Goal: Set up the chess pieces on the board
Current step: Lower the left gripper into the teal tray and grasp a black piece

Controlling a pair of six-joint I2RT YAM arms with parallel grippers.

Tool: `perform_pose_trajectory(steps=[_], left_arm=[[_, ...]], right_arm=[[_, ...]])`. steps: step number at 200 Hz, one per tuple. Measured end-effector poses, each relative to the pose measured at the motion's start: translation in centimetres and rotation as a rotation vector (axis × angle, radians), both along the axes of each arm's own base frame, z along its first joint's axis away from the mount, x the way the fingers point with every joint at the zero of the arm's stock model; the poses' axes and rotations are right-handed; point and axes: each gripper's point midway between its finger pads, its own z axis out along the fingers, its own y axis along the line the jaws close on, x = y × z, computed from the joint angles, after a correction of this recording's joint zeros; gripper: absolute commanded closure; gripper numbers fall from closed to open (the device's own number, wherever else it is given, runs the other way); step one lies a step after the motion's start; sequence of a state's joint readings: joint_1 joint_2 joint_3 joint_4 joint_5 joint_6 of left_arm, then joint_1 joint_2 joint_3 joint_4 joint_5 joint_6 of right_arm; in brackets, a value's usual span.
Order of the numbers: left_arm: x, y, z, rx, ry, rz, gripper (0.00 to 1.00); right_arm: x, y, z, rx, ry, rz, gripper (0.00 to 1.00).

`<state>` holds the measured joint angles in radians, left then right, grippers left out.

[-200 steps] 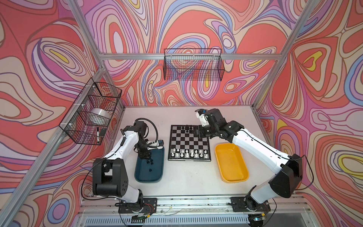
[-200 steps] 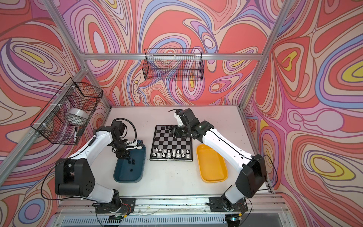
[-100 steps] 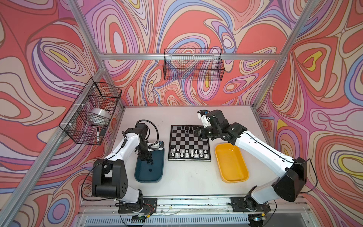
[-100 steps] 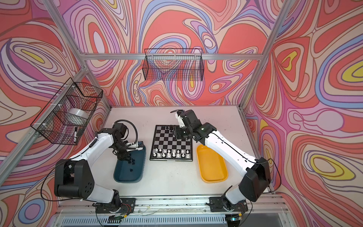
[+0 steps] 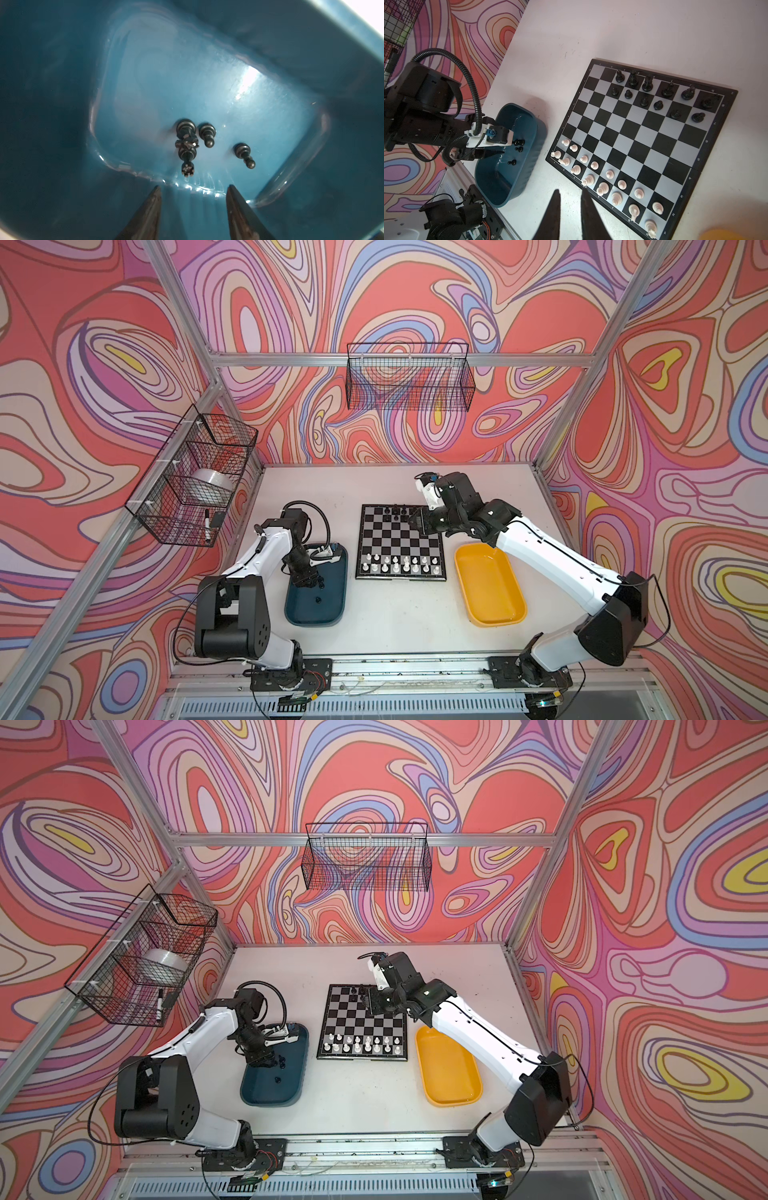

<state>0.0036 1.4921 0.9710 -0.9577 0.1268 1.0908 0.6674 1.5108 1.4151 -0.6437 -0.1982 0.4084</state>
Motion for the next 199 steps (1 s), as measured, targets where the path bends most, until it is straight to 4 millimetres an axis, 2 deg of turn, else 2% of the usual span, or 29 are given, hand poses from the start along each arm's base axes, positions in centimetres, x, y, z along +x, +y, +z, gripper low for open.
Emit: perform_pose_trajectory(steps=[128,199], left_arm=[[0.7,0.2,-1.5,-0.004,-0.023,0.015,0.56],[0.3,0.2,-2.6,-0.005,0.000,0.016,0.60]], right_arm=[[0.1,0.7,-0.4,-0.010,0.009,0.014,0.82],[-0.1,0.8,-0.3,-0.014,0.012,0.021,0.82]])
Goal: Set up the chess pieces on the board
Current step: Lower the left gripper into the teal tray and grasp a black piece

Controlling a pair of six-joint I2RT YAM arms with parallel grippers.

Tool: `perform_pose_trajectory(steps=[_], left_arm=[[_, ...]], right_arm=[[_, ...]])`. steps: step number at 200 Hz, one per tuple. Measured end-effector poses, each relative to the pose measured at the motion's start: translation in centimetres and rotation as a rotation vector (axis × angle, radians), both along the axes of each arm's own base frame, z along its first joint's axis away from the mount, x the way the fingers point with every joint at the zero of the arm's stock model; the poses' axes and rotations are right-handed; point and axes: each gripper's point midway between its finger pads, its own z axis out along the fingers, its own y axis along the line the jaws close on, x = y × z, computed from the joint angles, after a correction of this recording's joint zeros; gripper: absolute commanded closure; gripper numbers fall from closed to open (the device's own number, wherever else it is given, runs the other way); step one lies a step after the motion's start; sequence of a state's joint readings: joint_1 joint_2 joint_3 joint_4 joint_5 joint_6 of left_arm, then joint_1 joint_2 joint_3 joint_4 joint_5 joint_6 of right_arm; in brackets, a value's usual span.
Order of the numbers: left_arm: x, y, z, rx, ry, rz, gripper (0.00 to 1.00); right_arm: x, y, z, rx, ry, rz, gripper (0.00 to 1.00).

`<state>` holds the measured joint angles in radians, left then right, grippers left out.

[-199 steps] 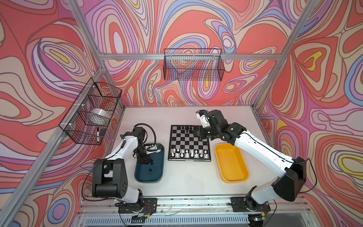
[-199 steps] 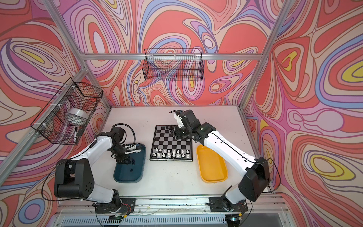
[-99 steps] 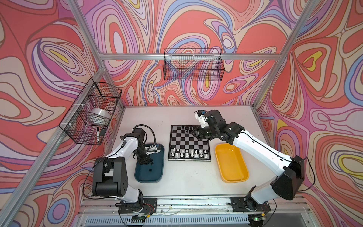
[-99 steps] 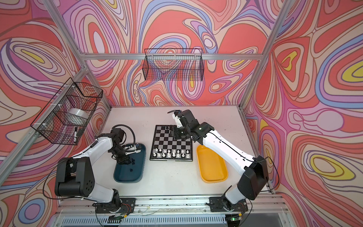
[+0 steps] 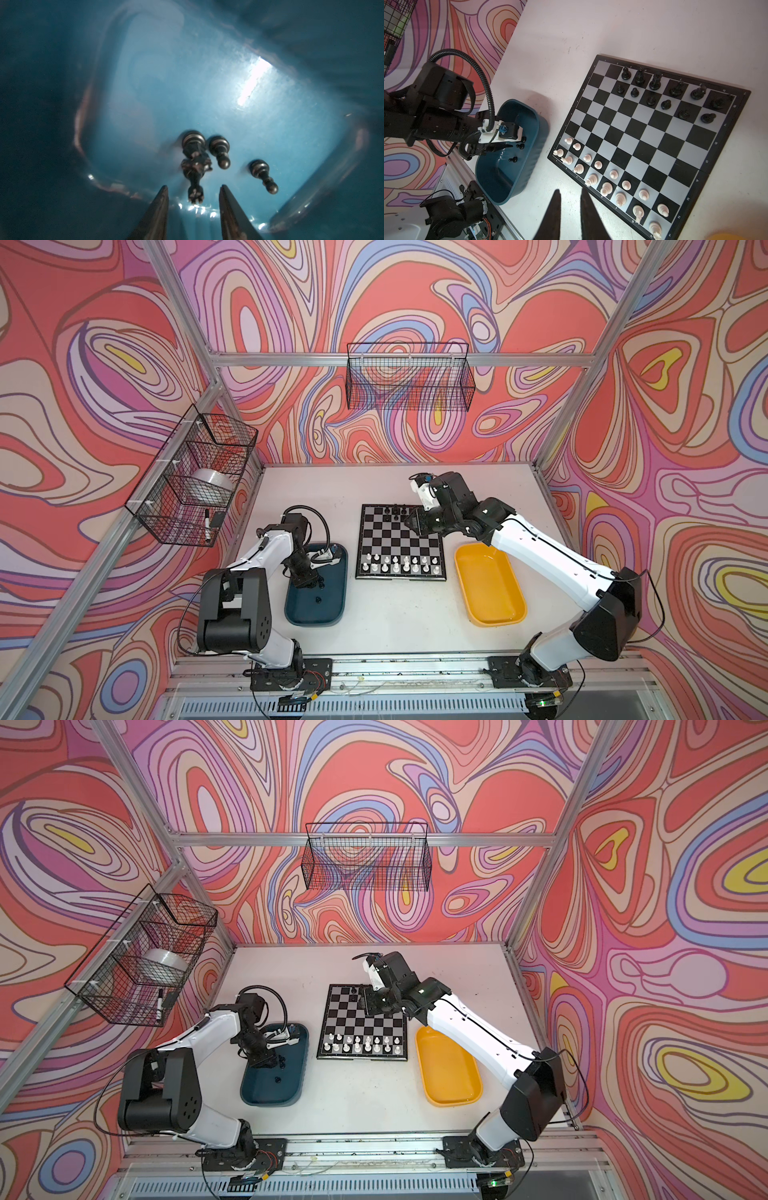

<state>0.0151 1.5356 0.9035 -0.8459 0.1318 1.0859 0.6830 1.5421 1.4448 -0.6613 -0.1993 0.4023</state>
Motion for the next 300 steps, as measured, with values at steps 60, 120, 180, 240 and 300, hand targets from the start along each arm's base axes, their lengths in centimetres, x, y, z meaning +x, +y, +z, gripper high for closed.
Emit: perform_pose_trajectory(steps=[60,120,180,240,300], left_arm=[[0.4,-0.1,-0.1,-0.011,-0.016,0.018,0.67],[-0.1,-0.3,-0.6,-0.024,-0.005,0.023,0.70],[-0.3,-0.3,-1.0,-0.024,-0.001,0.023,0.77],[-0.1,0.0,-0.7,-0.024,-0.017,0.034,0.75],[-0.1,0.2,-0.7,-0.024,-0.019,0.042,0.80]], right_arm=[[0.1,0.5,0.3,0.001,-0.006,0.009,0.82],[0.3,0.9,0.0,-0.003,0.002,0.021,0.82],[-0.2,2.6,0.9,0.041,0.016,0.092,0.83],[-0.6,3.1,-0.1,0.028,0.046,0.113,0.82],[-0.8,3.2,-0.2,0.024,0.049,0.120,0.82]])
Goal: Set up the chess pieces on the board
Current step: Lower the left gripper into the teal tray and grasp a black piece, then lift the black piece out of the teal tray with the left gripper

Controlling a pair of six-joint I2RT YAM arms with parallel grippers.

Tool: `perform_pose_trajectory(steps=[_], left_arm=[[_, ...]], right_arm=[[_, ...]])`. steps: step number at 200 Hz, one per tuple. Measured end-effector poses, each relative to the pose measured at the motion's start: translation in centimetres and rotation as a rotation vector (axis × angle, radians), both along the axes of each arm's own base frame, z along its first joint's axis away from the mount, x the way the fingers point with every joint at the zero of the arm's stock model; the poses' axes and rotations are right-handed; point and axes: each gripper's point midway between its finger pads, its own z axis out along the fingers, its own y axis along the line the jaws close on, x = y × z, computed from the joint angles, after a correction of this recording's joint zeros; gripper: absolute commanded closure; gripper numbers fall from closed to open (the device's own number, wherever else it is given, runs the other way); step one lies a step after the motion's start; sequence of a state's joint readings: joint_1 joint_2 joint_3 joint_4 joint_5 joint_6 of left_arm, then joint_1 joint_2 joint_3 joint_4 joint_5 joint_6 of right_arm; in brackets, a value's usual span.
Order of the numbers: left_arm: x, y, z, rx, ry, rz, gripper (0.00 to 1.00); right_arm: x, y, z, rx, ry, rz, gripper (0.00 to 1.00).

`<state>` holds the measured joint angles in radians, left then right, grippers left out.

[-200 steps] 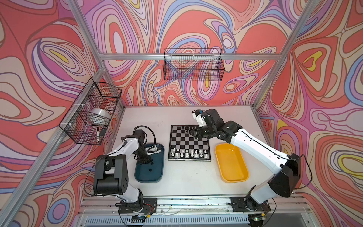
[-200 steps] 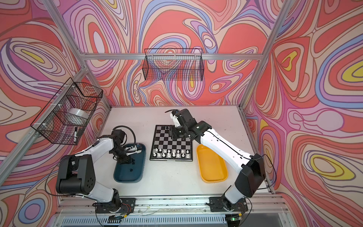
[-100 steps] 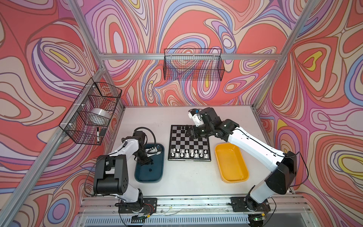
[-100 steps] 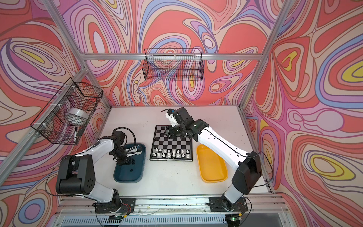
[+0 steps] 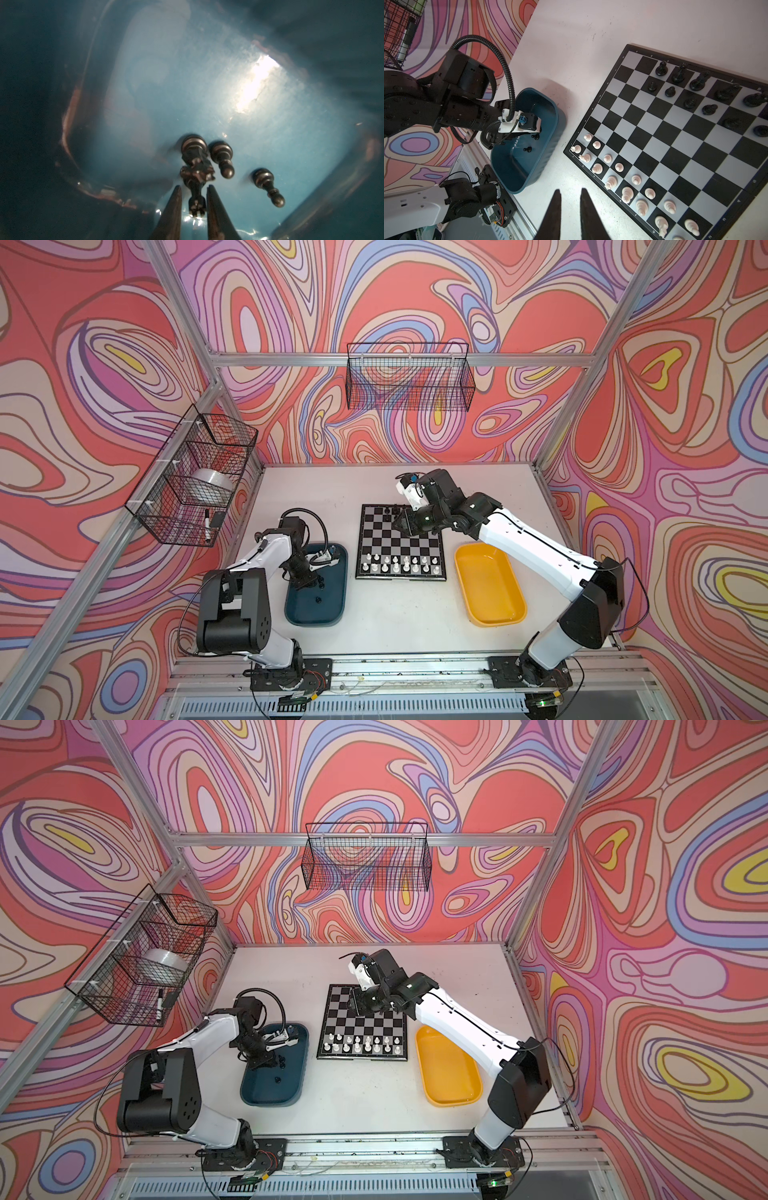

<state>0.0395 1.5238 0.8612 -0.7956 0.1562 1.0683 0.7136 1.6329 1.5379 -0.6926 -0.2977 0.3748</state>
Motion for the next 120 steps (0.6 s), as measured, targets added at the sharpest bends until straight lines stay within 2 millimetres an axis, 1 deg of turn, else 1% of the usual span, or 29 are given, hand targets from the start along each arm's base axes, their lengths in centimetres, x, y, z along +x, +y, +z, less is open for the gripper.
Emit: perform_pose_trajectory(steps=[44,120], left_arm=[[0.13,0.01,0.35,0.001,-0.016,0.000,0.90],[0.20,0.13,0.72,0.002,-0.030,0.003,0.91]], right_arm=[[-0.06,0.06,-0.02,0.000,0.000,0.002,0.82],[-0.05,0.27,-0.57,-0.008,0.009,0.010,0.82]])
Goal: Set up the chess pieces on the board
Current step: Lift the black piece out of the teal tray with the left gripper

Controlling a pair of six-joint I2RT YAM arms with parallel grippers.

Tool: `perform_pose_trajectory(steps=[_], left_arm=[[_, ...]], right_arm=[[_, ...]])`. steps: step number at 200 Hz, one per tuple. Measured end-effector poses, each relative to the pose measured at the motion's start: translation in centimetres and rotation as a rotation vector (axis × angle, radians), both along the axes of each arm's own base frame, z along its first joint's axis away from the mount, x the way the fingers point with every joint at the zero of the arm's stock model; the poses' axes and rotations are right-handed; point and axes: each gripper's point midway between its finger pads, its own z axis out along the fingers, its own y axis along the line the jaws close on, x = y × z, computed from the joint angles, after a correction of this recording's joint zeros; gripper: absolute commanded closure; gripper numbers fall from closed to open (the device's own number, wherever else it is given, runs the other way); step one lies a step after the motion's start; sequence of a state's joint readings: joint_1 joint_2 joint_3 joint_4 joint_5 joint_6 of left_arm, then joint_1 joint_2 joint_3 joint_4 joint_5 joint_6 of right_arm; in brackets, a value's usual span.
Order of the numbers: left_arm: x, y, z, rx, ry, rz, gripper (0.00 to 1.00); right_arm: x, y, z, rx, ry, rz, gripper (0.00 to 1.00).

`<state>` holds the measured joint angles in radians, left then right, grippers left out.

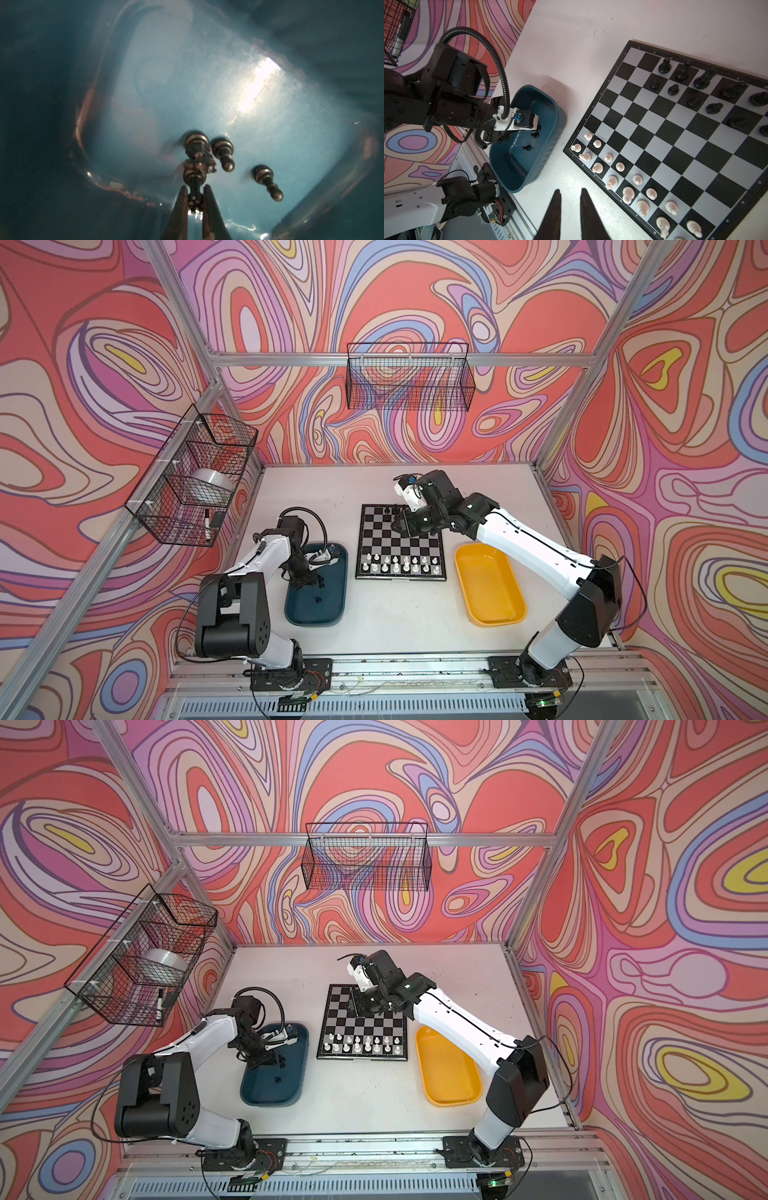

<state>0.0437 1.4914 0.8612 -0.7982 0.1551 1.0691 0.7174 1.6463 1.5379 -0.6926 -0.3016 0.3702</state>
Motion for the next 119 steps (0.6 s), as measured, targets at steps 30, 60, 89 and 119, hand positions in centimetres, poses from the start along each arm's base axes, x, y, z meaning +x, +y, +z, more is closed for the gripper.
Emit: perform_pose_trajectory(steps=[30,60,89,119], left_arm=[[-0.3,0.5,0.4,0.003,0.004,0.015,0.90],[-0.1,1.0,1.6,0.003,0.005,0.033,0.90],[0.7,1.1,3.7,0.001,-0.016,0.038,0.90],[1.6,1.0,6.0,-0.006,-0.037,0.042,0.90]], right_arm=[[-0.1,0.1,0.0,0.002,0.004,0.007,0.83],[-0.3,0.4,-0.3,0.000,0.008,0.016,0.83],[-0.3,0.5,-0.5,-0.003,0.012,0.022,0.83],[-0.4,0.6,-0.5,-0.001,0.012,0.030,0.83]])
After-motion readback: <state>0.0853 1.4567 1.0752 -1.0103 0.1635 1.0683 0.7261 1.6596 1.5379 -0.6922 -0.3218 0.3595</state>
